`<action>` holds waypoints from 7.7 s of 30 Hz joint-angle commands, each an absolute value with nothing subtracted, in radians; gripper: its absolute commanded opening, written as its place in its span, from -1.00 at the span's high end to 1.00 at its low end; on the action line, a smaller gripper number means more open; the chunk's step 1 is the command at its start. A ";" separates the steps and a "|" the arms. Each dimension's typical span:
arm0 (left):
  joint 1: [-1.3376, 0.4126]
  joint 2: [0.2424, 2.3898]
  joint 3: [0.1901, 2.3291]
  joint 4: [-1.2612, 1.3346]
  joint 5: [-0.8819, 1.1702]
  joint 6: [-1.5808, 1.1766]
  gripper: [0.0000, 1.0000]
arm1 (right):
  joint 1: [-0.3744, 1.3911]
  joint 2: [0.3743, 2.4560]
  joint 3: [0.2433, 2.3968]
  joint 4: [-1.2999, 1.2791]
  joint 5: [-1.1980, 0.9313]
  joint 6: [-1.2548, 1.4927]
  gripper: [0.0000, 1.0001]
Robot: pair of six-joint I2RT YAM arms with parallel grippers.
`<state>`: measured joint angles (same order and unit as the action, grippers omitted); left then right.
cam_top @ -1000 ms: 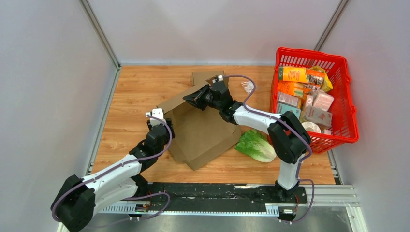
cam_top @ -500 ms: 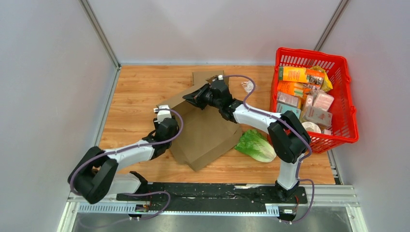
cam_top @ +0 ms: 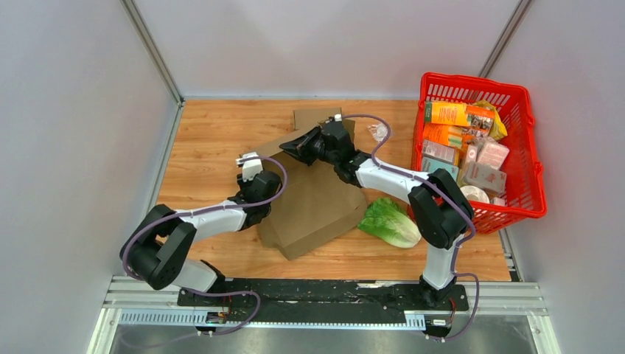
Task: Fold the paper box
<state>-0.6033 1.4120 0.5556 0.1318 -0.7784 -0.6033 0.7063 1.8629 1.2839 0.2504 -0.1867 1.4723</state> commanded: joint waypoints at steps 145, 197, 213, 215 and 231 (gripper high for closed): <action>-0.425 1.362 0.469 0.270 -0.588 -0.632 1.00 | 0.572 2.002 1.230 0.380 -0.281 0.415 0.19; -0.407 1.272 0.514 0.120 -0.456 -0.666 1.00 | 0.592 1.799 1.005 0.276 0.305 0.436 0.87; -0.407 1.281 0.515 0.126 -0.433 -0.675 1.00 | 0.721 1.885 1.109 0.331 0.327 0.204 0.74; -0.407 1.282 0.514 0.129 -0.431 -0.675 1.00 | 0.716 1.945 1.176 0.271 0.250 0.195 0.55; -0.407 1.316 0.522 0.101 -0.489 -0.689 1.00 | 0.600 1.571 1.167 -0.293 0.077 0.203 -0.30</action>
<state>-0.4042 1.2919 0.5190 0.1234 -0.4980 -0.6662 0.6052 1.6604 1.1584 -0.1532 0.0872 0.2878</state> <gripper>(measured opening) 0.045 0.610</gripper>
